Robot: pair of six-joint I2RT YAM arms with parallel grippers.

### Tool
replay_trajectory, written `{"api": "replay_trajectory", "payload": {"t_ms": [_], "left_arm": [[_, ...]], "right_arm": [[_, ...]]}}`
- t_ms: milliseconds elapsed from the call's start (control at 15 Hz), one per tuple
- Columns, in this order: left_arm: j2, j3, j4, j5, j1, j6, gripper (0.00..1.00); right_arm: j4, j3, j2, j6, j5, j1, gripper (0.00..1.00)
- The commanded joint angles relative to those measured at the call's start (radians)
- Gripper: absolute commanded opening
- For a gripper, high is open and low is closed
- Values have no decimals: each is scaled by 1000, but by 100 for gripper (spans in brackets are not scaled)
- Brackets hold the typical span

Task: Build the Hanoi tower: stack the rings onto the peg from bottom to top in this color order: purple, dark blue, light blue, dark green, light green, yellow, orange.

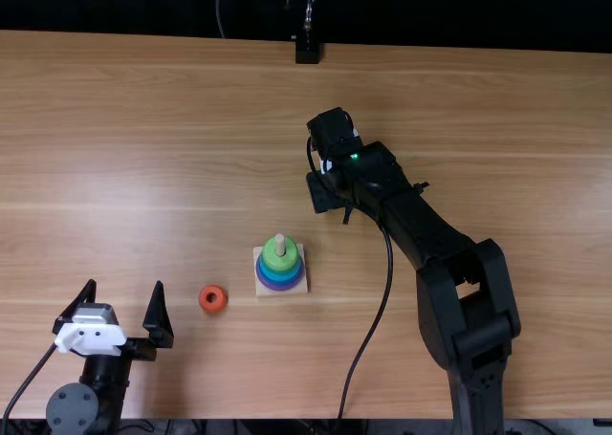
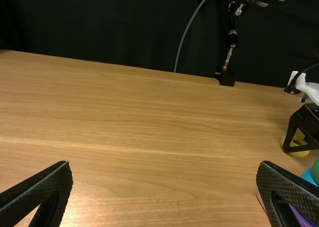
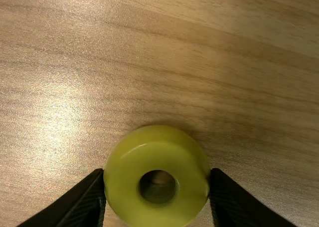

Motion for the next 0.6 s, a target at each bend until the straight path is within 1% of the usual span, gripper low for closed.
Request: {"api": "replay_trajectory", "payload": {"t_ms": [0,133,200,333,400,533], "left_arm": [[-11,-30,5,11,-6,-1,100],[-11,-30,5,13,-6,-2,100],[-11,-30,5,11,-6,-1,100],[-11,-30,5,11,-6,-1,100],[-11,-30,5,11,-6,-1,100],[-11,-30,5,11,-6,-2,100]], "right_arm": [[-1,-1,14,6,6,7,0],[-1,-2,8,2,6,5,0],[-1,1,4,-9,4,7,0],[-3,-2,0,-74,2,4,0],[-5,-2,-14,-87,2,4,0],[-45,-6,-126,-94,2,4,0]]}}
